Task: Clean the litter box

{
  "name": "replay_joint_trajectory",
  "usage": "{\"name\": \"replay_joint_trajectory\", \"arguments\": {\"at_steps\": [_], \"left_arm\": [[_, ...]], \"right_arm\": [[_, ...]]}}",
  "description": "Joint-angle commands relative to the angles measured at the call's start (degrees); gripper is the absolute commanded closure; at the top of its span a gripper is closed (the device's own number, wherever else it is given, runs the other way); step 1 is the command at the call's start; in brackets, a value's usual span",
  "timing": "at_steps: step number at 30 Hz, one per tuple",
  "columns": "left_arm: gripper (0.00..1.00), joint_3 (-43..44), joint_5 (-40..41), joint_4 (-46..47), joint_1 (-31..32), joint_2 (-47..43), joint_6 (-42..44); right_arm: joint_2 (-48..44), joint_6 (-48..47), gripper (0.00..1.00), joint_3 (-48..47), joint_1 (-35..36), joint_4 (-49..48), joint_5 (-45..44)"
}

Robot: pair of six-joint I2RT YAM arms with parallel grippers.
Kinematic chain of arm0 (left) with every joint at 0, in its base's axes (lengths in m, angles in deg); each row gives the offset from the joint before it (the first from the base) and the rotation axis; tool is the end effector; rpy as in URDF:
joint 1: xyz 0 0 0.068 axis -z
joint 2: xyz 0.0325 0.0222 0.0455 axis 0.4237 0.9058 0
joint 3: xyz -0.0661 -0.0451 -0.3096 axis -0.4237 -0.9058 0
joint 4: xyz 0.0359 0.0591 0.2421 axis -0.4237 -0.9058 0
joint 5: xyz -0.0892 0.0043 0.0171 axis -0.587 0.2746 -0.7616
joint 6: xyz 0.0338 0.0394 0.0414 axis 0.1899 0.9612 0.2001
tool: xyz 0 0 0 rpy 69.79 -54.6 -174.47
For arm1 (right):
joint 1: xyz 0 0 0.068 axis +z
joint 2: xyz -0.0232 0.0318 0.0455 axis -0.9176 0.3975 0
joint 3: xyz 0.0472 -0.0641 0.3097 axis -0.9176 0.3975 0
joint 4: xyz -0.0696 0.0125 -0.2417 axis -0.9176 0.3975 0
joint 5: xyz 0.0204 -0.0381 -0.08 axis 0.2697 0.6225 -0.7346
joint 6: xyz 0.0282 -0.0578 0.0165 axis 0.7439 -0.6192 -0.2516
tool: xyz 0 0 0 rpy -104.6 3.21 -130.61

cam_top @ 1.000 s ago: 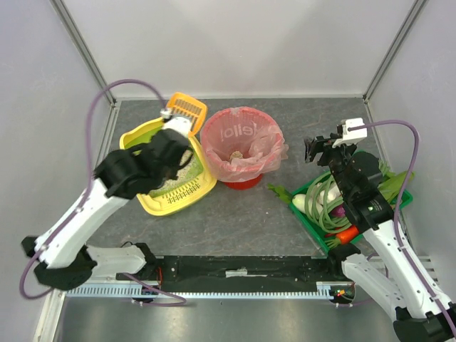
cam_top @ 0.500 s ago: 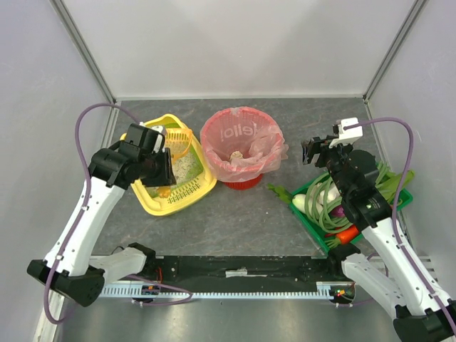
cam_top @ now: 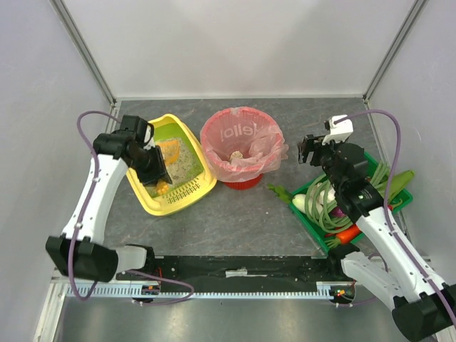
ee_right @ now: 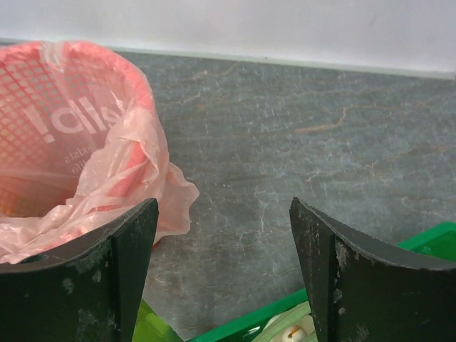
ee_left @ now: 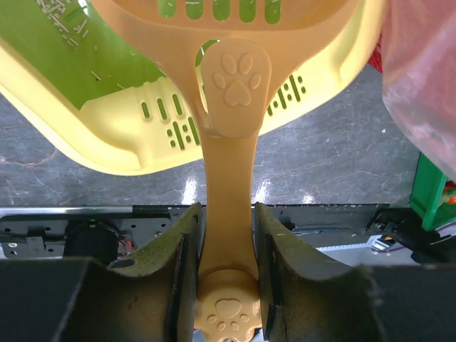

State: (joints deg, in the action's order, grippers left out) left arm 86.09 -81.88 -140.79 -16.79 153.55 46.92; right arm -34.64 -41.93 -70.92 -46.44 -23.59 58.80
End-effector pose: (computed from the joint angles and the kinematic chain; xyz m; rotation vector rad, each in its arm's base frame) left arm 0.1876 -0.0365 0.3776 -0.3819 2.7842 -0.3872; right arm 0.1652 0.0515 0.3770 -0.0178 1.7175 0.2598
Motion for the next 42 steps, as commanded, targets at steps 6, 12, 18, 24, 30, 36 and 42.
{"name": "replay_joint_trajectory", "arguments": {"at_steps": [6, 12, 18, 24, 30, 36, 42], "left_arm": [[0.98, 8.57, -1.47, -4.64, -0.98, 10.42, -11.58], [0.98, 9.45, -2.26, -10.27, -1.42, 13.42, -15.98], [0.98, 3.49, -2.88, -9.05, -3.87, 13.59, -15.81], [0.98, 1.19, -6.13, -3.77, -5.11, 16.83, -15.55], [0.98, 2.33, -7.18, -1.05, -5.20, 20.00, -14.94], [0.98, -1.00, -8.41, 2.55, -5.28, 21.77, -14.76], [0.98, -1.89, -7.36, 5.98, -7.39, 23.78, -15.72]], "right_arm": [[10.10, 6.20, 0.18, -7.87, 0.07, 7.65, -3.31], [14.77, 5.23, 0.18, -12.45, 0.07, 18.91, -3.23], [18.71, 4.18, 0.18, -15.16, 0.07, 20.94, -1.29], [23.54, 2.51, 0.18, -19.82, 0.07, 20.85, -2.26], [27.07, 1.36, 0.18, -22.81, 0.07, 20.94, -0.94], [28.39, 1.89, 0.18, -25.10, 0.07, 21.46, -1.55], [29.44, 1.19, 0.18, -27.64, 0.07, 22.69, -2.79]]}}
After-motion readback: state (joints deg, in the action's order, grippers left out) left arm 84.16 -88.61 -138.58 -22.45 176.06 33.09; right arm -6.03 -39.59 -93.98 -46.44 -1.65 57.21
